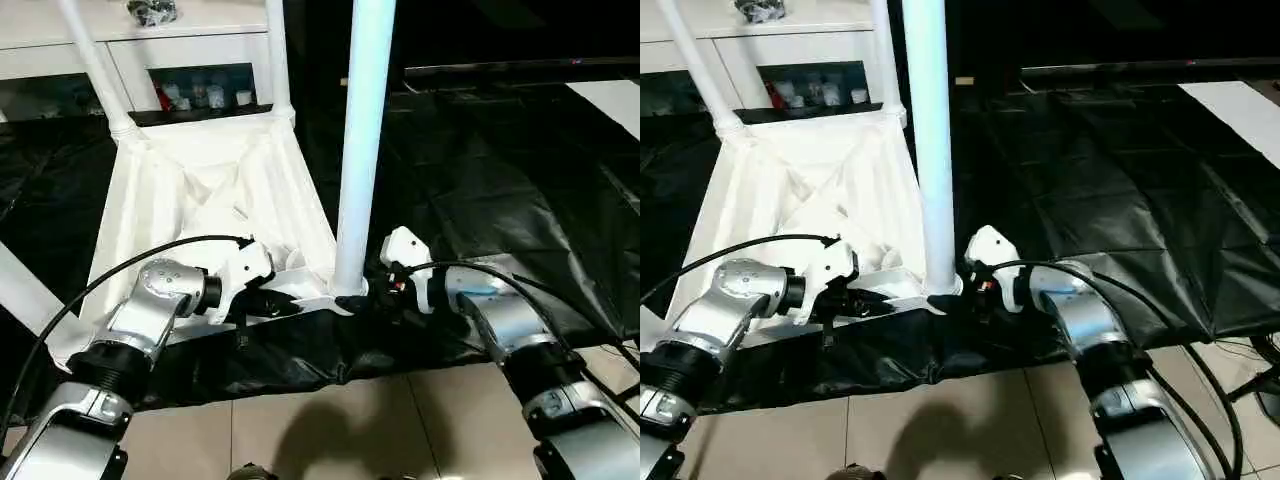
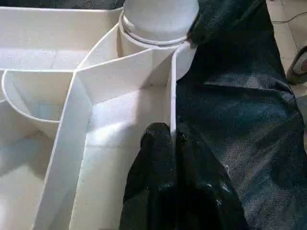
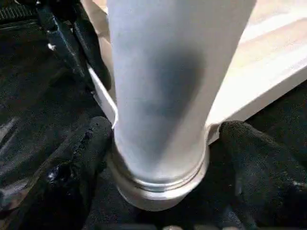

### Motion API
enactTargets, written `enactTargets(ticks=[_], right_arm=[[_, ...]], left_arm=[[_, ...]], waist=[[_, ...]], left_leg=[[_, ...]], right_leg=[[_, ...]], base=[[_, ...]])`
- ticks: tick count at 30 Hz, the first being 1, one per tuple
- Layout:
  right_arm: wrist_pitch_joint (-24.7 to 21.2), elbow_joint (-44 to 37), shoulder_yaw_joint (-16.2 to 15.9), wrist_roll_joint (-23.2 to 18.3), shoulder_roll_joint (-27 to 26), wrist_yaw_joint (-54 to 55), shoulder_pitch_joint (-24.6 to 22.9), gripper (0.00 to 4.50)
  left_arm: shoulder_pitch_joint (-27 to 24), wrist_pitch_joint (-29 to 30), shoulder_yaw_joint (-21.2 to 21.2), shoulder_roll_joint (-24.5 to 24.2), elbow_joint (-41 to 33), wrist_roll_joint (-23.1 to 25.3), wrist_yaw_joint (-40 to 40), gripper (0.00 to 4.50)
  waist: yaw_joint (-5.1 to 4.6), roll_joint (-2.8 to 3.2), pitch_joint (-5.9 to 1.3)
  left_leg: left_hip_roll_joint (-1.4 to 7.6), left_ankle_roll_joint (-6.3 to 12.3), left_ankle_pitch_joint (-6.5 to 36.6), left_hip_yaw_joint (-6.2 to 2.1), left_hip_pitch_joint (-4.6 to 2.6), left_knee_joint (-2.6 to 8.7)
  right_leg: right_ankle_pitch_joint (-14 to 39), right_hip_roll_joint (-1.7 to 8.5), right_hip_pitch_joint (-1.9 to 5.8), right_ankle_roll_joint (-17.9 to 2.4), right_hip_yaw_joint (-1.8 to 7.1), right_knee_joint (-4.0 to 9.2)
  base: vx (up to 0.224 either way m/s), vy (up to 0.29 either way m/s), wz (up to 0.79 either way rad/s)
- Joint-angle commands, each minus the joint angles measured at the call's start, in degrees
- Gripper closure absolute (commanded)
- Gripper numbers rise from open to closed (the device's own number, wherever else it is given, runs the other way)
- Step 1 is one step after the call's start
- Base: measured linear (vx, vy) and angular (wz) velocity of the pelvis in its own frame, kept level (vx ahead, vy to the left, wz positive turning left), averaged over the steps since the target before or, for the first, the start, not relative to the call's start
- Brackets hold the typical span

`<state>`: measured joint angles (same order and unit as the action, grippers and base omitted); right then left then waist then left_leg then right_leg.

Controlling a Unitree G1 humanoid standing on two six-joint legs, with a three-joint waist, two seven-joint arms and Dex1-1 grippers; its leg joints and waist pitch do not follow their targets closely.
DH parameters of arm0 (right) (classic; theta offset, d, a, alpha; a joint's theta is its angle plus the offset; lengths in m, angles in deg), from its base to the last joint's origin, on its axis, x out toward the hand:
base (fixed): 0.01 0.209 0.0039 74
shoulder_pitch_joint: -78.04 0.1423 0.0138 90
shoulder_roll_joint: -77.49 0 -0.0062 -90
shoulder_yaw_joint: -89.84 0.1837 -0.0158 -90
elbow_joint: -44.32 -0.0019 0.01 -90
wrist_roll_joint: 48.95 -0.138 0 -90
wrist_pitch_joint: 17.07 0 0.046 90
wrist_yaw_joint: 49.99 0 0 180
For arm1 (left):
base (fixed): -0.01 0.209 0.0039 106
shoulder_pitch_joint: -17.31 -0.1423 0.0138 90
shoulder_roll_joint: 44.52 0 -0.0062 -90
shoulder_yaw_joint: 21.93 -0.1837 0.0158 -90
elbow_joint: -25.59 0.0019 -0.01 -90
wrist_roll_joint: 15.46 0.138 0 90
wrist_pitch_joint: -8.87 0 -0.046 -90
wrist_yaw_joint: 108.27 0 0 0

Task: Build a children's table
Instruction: Rotate leg to tighten

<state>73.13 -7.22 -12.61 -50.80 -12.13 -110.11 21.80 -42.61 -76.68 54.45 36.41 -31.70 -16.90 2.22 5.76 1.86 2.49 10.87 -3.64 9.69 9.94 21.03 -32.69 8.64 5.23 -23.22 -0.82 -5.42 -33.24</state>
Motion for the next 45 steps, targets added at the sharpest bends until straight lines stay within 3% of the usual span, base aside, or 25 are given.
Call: enactTargets(ticks=[1,7,15,16,27,33,34,37,40,45], right_arm=[[0.83,0.86,0.02,-0.06,-0.22,-0.24,1.20,0.44],[2.33,2.63,0.29,-0.90,-0.88,-2.24,2.25,0.44],[3.22,5.42,-0.25,-1.28,-0.88,-5.88,3.56,1.23],[3.32,5.86,-0.31,-1.25,-0.93,-6.15,3.69,1.33],[4.35,9.31,-0.20,-1.18,-1.96,-8.43,5.21,2.28],[4.65,9.95,-0.29,-1.27,-2.69,-9.12,5.05,2.43],[4.71,9.53,-0.46,-1.31,-3.14,-9.32,4.22,2.46],[3.64,8.03,0.39,-1.62,-4.17,-6.07,1.54,2.47],[2.45,6.19,1.24,-1.09,-5.05,-1.21,-0.97,2.49],[-4.33,2.90,4.33,0.62,-11.61,18.70,-6.08,2.49]], left_arm=[[-0.72,0.07,0.92,0.98,-1.42,-2.79,-0.52,4.50],[-1.16,0.30,0.81,0.98,-1.85,-2.78,-0.71,4.50],[-1.44,0.27,0.54,0.48,-1.96,-2.05,-0.87,4.50],[-1.51,0.29,0.41,0.34,-2.07,-1.88,-0.91,4.50],[-1.69,0.08,-0.48,-0.86,-2.52,-0.96,-1.96,4.50],[-1.30,0.20,-0.99,-0.94,-2.78,-0.50,-2.13,4.50],[-0.90,0.37,-1.06,-0.54,-2.77,-0.12,-1.06,4.50],[-0.39,0.89,-1.31,1.19,-3.03,1.43,3.30,4.50],[-0.60,3.07,-1.89,2.74,-4.54,2.67,6.65,4.50],[0.05,8.41,-2.53,10.60,-7.51,4.31,16.84,4.50]], waist=[[0.18,-0.26,-3.99],[0.23,-0.39,-4.03],[0.29,-0.44,-4.07],[0.26,-0.69,-4.06],[0.25,-0.37,-3.90],[0.23,-0.30,-3.80],[0.31,0.07,-3.84],[0.42,0.14,-3.81],[0.39,0.11,-3.52],[-0.69,0.23,-2.56]], left_leg=[[2.39,3.09,12.11,-0.27,-0.58,3.23],[2.37,3.62,11.70,-0.20,-0.52,3.11],[2.38,4.10,11.06,-0.21,-0.50,3.05],[2.36,4.25,10.75,-0.20,-0.40,3.04],[2.44,3.48,13.03,-0.31,-0.51,3.19],[2.47,2.74,14.66,-0.40,-0.54,3.29],[2.48,2.59,14.85,-0.45,-0.56,3.29],[2.53,2.32,15.39,-0.47,-0.66,3.31],[2.47,1.34,18.38,-0.54,-0.84,3.53],[2.14,-1.55,26.25,-1.23,-1.77,4.03]], right_leg=[[10.91,3.40,3.25,-13.93,2.69,2.58],[10.41,3.43,3.28,-14.17,2.71,2.50],[10.21,3.43,3.30,-14.42,2.68,2.40],[10.04,3.43,3.35,-14.39,2.69,2.36],[13.09,3.44,3.11,-13.94,2.68,2.54],[14.69,3.47,3.08,-13.55,2.71,2.65],[14.54,3.50,3.05,-13.63,2.72,2.62],[14.17,3.51,3.00,-13.71,2.78,2.66],[18.15,3.48,2.85,-12.45,2.82,3.15],[31.55,3.60,2.19,-7.60,2.48,4.86]], base=[[0.000,0.000,0.00],[0.000,0.000,0.00],[0.000,0.000,0.00],[0.000,0.000,0.00],[0.000,0.000,0.00],[0.000,0.000,0.00],[0.000,0.000,0.00],[0.000,0.000,0.00],[0.000,0.000,0.00],[0.000,0.000,0.00]])
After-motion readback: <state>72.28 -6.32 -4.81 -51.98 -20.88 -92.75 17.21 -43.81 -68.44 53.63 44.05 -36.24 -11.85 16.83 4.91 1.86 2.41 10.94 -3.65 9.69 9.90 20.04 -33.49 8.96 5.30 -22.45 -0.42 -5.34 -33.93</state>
